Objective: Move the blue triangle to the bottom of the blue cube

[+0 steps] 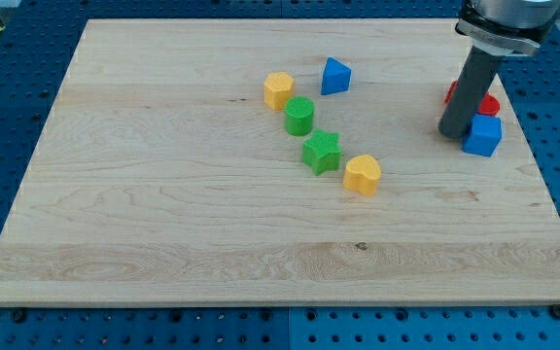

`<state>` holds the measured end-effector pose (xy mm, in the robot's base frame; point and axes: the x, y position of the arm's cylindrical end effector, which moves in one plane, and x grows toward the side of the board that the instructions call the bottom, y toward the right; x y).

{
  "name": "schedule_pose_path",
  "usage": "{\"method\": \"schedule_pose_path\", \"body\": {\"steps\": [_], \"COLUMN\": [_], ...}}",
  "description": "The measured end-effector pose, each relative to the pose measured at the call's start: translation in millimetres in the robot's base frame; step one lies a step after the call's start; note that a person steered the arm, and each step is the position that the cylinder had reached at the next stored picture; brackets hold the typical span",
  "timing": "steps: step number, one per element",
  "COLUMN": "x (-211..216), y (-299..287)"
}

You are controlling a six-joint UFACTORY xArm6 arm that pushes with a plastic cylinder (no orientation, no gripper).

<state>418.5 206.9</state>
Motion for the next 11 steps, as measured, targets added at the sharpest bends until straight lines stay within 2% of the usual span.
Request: {"method": "schedule_pose_path", "body": {"steps": [2,3,5,6,8,10,11], "x": [1.2,1.1,1.1,-1.3,-31.5,-92.5,-105.9], "y": [0.1,-43.0,-64.5,-94.5,-134.8,-195.7,-188.8]}}
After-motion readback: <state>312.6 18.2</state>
